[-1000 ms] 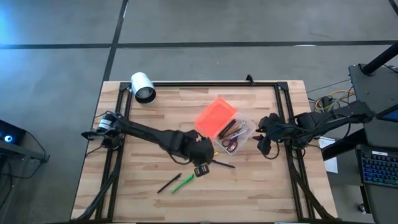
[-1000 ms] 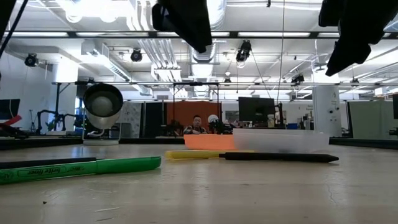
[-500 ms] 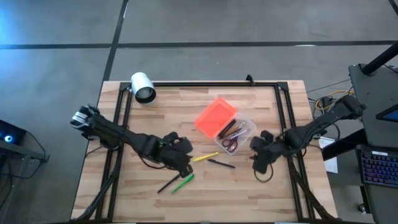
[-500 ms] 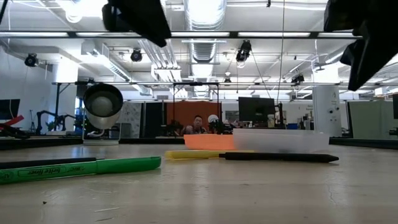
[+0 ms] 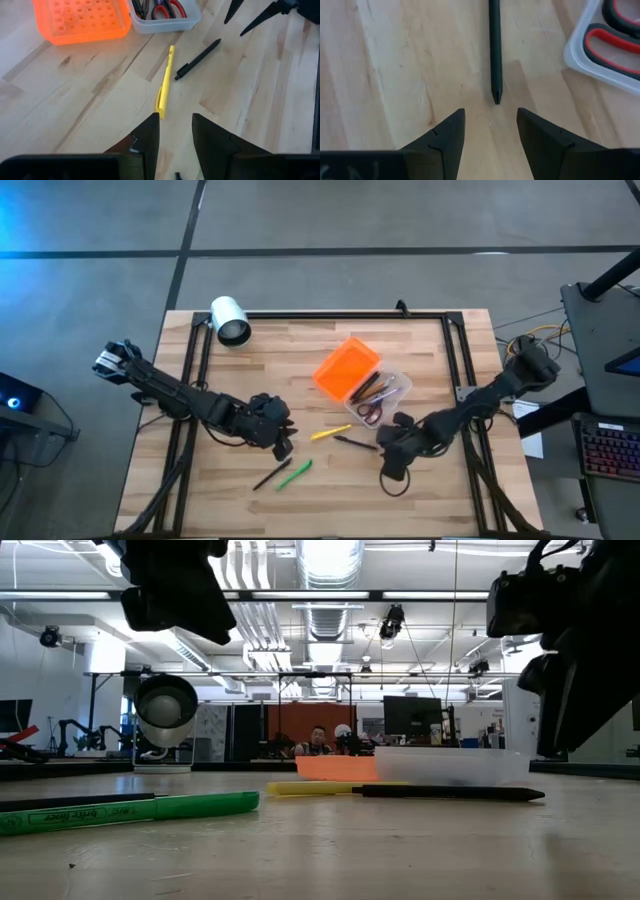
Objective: Pick & place school supplies into a supply box
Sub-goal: Put the black pen into the orange supply box
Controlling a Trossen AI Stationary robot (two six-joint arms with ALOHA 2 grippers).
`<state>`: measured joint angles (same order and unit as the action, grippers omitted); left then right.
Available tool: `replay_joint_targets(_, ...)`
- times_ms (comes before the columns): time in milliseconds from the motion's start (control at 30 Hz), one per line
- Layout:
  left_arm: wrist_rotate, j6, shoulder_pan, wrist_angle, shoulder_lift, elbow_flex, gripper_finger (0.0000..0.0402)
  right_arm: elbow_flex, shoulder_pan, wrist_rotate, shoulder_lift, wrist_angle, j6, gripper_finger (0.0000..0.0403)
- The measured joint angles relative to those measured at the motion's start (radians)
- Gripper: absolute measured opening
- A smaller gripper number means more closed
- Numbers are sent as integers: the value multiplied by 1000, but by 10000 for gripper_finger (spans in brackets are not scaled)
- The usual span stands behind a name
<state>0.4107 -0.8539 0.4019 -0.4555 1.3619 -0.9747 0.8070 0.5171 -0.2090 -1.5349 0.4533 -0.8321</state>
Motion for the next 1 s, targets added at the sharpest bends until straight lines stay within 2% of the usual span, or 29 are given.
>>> replay_joint_targets(200, -1, -5, 0, 11, 1, 16, 98, 61, -23, -3, -109, -20, 90, 171)
replay_joint_targets(433, 2, -11, 0, 18, 2, 29, 98, 113, -100, -6, -203, -31, 156, 171)
replay_joint_targets(667, 3, -11, 0, 19, 2, 31, 98, 175, -165, 72, -292, -84, 211, 166)
replay_joint_targets(800, 3, -11, 0, 18, 2, 31, 98, 217, -171, 72, -347, -57, 212, 139)
replay_joint_targets(1000, 4, -11, 0, 18, 2, 31, 98, 273, -171, 52, -381, 9, 212, 74)
